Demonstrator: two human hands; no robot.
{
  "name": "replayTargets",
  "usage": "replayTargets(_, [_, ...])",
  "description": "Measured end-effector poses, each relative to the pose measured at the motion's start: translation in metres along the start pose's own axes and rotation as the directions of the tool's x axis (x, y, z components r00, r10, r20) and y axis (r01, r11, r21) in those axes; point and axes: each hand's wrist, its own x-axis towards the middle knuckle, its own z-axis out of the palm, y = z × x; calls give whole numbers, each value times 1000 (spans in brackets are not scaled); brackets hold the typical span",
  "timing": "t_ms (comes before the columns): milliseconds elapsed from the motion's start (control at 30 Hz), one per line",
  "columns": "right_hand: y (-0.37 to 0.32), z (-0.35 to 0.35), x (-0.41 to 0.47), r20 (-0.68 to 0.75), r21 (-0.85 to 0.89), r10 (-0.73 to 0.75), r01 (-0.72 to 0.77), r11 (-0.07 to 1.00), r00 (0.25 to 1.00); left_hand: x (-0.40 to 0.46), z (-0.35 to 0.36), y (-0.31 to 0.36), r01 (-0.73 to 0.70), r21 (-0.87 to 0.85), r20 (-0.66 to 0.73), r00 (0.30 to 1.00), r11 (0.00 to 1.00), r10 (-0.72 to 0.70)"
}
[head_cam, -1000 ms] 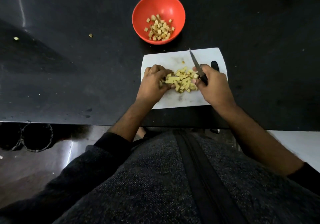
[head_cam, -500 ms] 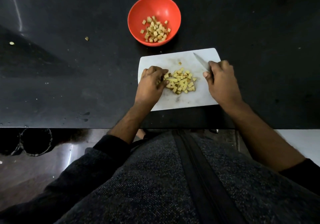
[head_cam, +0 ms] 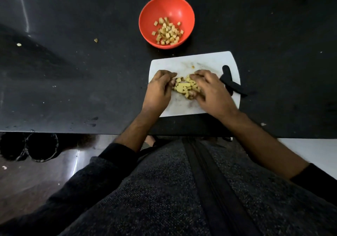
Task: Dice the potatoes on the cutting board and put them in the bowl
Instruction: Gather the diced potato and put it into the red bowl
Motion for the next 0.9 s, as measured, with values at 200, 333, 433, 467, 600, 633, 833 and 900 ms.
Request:
replayTargets(200, [-5,24,13,92,-98,-1,10,995,996,-5,-1,-5,-30,-15,76,997,999,31])
replayTargets(333, [-9,25,20,29,68,-124,121,990,992,-12,-2,-2,97,-244,-20,994,965,-104])
replayTargets(433, [-5,20,21,-138,212,-46,75,974,989,-13,-1,0,168,-367,-53,978,915,-201])
replayTargets(467, [-2,19,21,-162,237,1,38,971,987,-13,-2,0,192,-402,-56,971,895,-233])
replayTargets(600, [5,21,21,18,74,-74,72,995,997,-13,0,-7,191,-373,-97,965,908,-242])
replayTargets(633, [3,23,23,73,24,-114,113,993,991,-13,1,-8,167,-334,-111,970,928,-215])
replayTargets(833, [-10,32,30,4,13,-140,140,990,990,-9,-1,-13,69,-223,-62,995,972,-84])
replayTargets(900, [-10,33,30,-17,-8,-132,132,991,991,-9,-2,-14,43,-141,-11,999,989,-45])
